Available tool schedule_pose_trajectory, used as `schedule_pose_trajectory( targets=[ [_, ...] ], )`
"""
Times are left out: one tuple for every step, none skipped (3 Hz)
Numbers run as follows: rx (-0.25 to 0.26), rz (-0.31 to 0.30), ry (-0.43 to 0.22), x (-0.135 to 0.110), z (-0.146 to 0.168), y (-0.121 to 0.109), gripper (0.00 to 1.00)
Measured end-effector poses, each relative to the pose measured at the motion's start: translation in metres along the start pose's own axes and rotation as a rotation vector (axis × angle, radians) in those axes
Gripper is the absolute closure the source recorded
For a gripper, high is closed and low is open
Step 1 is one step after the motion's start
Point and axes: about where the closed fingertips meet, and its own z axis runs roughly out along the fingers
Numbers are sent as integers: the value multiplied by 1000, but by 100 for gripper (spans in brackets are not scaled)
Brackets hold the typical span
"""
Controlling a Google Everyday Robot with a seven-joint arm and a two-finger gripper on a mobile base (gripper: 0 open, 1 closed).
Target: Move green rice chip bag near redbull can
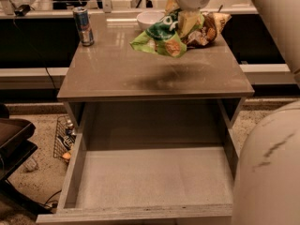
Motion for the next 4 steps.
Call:
schedule_pose_trajectory(
  targets=[
    [63,-52,-24,2,33,-38,100],
    [208,-146,-78,2,88,-101,100],
    [279,-181,-123,-1,123,-128,100],
    [328,-207,-183,-13,150,-144,100]
  ],
)
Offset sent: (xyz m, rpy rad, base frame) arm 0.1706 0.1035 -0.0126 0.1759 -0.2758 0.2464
